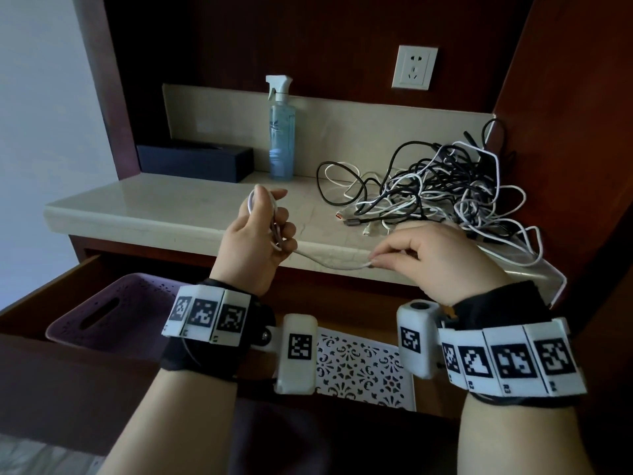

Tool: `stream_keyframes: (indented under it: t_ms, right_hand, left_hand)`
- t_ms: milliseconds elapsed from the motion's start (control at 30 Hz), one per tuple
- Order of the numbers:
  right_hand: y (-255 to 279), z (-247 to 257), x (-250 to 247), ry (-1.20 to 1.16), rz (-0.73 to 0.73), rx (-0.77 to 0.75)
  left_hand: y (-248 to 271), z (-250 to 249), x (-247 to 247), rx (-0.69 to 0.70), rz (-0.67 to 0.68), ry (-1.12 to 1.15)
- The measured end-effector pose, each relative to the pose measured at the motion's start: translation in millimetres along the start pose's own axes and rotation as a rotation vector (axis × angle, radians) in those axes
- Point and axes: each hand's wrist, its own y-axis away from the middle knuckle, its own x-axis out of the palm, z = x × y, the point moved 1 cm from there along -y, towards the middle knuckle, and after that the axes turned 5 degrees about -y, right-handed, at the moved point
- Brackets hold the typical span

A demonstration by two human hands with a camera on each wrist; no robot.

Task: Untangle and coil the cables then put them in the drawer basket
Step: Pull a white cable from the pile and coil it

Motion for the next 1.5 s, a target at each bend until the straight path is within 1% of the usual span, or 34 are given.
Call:
stream_keyframes:
  t_ms: [67, 133, 200, 267, 333, 433, 533, 633, 733, 767, 833, 933, 1100, 1200, 1267, 1333, 1433, 1500]
  right_hand:
    - [-3.0, 4.8, 0.6, -0.092, -0.072, -0.107]
    - [-7.0, 10.7, 2.8, -0.155, -0.126, -0.197]
    - [-11.2, 16.0, 7.4, -0.190, -0.159, -0.255]
    - [-14.9, 20.4, 11.7, -0.227, -0.200, -0.282]
    - [-18.0, 21.6, 13.8, -0.251, -0.259, -0.274]
    - [-22.0, 20.3, 13.6, -0.235, -0.369, -0.227]
    - [-24.5, 18.1, 14.4, -0.195, -0.441, -0.168]
    - [-26.5, 16.3, 15.4, -0.168, -0.467, -0.144]
    - [-29.3, 15.2, 15.8, -0.181, -0.476, -0.141]
    - [-30.2, 14.0, 15.6, -0.186, -0.482, -0.142]
    - [-31.2, 10.7, 15.5, -0.200, -0.481, -0.153]
    - [-29.8, 1.1, 12.8, -0.219, -0.489, -0.193]
    - [-21.7, -22.9, 3.2, -0.125, -0.536, -0.155]
    - [-20.0, -21.4, 7.5, -0.121, -0.564, -0.161]
    - [-19.5, -16.9, 12.2, -0.142, -0.581, -0.182]
    - [-18.2, -15.2, 14.7, -0.141, -0.580, -0.189]
    - [-17.7, -16.5, 18.8, -0.114, -0.546, -0.160]
    - [-18.1, -16.6, 22.1, -0.100, -0.562, -0.140]
  left_hand:
    - [1.3, 2.0, 2.8, 0.012, 0.042, -0.082]
    - [4.8, 4.7, 6.9, 0.011, 0.114, -0.196]
    - [9.6, 6.4, 12.4, 0.007, 0.182, -0.290]
    - [12.7, 9.5, 16.9, -0.009, 0.232, -0.351]
    - [15.2, 12.8, 21.3, -0.054, 0.286, -0.340]
    - [17.7, 17.1, 26.8, -0.139, 0.380, -0.180]
    - [17.3, 21.4, 27.8, -0.182, 0.419, -0.181]
    - [16.8, 23.7, 26.9, -0.190, 0.490, -0.205]
    - [16.1, 26.5, 23.6, -0.156, 0.639, -0.220]
    - [14.4, 27.4, 22.9, -0.157, 0.660, -0.227]
    - [11.2, 28.7, 21.7, -0.185, 0.645, -0.220]
    - [8.7, 28.4, 19.1, -0.232, 0.626, -0.118]
    - [4.2, 25.1, 11.4, -0.255, 0.617, -0.046]
    - [4.7, 24.2, 12.3, -0.276, 0.628, -0.030]
    - [6.6, 23.3, 15.4, -0.278, 0.602, -0.053]
    - [6.9, 21.2, 17.7, -0.267, 0.551, -0.031]
    - [5.6, 18.4, 19.3, -0.234, 0.512, 0.004]
    - [6.1, 18.0, 20.3, -0.221, 0.496, -0.005]
